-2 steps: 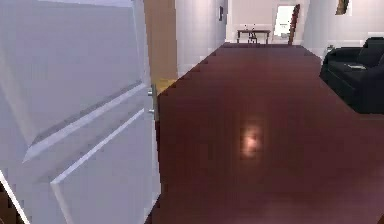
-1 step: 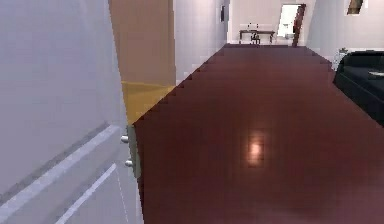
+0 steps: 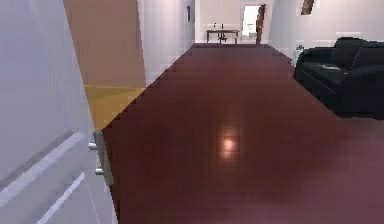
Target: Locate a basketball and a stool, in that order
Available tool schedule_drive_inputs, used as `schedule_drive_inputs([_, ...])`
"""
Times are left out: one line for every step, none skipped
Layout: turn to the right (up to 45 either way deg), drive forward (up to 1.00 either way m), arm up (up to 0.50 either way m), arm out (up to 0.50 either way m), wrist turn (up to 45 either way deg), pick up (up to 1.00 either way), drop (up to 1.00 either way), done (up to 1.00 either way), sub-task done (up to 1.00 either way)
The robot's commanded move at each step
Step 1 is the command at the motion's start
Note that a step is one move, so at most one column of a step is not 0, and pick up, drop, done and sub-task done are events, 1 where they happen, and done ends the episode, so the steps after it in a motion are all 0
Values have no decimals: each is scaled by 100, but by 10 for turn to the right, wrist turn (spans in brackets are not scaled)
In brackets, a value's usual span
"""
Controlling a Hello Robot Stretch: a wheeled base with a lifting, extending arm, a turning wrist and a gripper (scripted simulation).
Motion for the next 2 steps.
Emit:
schedule_drive_inputs([0,75,0,0,0,0,0,0,0])
schedule_drive_inputs([300,0,0,0,0,0,0,0,0])
